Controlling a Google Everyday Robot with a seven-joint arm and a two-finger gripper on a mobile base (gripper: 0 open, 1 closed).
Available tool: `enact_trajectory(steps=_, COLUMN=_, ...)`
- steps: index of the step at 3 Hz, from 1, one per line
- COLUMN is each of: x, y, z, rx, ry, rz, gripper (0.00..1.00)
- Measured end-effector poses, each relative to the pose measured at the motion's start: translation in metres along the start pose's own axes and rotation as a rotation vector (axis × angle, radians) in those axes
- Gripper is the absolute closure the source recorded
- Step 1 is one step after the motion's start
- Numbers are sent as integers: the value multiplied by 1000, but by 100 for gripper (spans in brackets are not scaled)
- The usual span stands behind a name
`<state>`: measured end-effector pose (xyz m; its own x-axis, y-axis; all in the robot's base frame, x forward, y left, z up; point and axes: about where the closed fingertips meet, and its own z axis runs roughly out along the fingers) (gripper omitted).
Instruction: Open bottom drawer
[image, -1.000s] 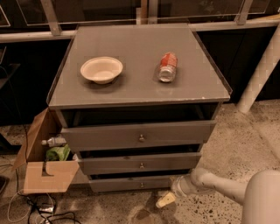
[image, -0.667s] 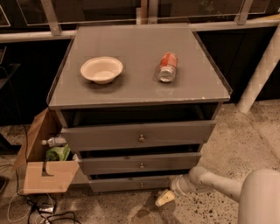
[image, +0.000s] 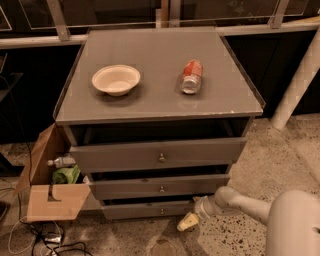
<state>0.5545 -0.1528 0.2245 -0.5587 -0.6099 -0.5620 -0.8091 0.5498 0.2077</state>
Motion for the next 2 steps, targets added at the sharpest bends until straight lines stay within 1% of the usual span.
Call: enact_trajectory(steps=2, x=0, y=-14, z=12, rx=13, ry=11, rz=0, gripper=0)
